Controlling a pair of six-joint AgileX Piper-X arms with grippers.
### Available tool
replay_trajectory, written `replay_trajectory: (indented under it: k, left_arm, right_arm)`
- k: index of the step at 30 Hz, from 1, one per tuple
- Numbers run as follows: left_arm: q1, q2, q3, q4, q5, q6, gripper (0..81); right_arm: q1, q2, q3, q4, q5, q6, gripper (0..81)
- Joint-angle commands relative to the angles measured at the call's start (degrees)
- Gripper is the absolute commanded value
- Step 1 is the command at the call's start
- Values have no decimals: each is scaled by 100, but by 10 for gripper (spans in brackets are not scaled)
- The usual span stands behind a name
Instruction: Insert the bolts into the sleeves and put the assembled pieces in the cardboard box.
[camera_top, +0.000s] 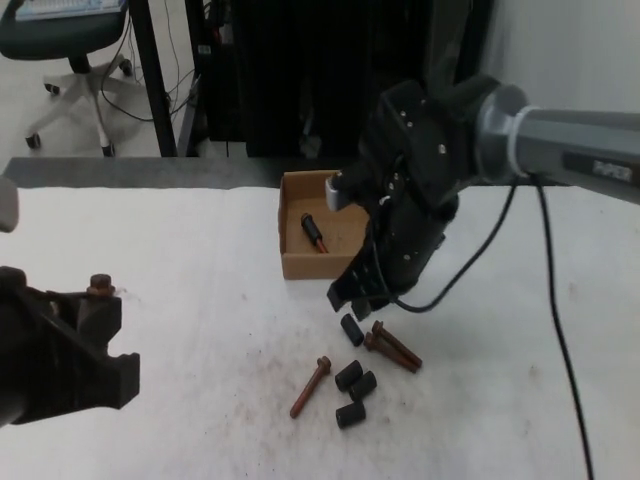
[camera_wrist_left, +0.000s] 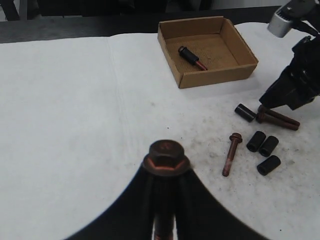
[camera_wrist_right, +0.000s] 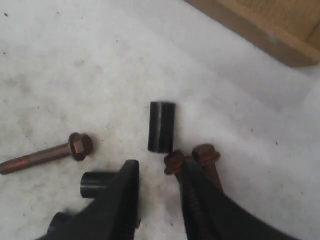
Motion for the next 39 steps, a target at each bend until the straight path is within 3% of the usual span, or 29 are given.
replay_trajectory:
  k: [1,9,29,39]
  left_arm:
    - [14,-43,-17,-91,-41,-4,0]
    - [14,-43,-17,-88,-52,-4,0]
    - [14,-43,216,-144,-52,3,0]
    - [14,-43,216,-154,-52,3,0]
  right_arm:
    - [19,201,-321,-27,-45,-241,279]
    - [19,693,-944,96,-45,-271,279]
    - [19,731,-930,421,-45,-677,279]
    - [304,1046,-854,351,-45,-677,279]
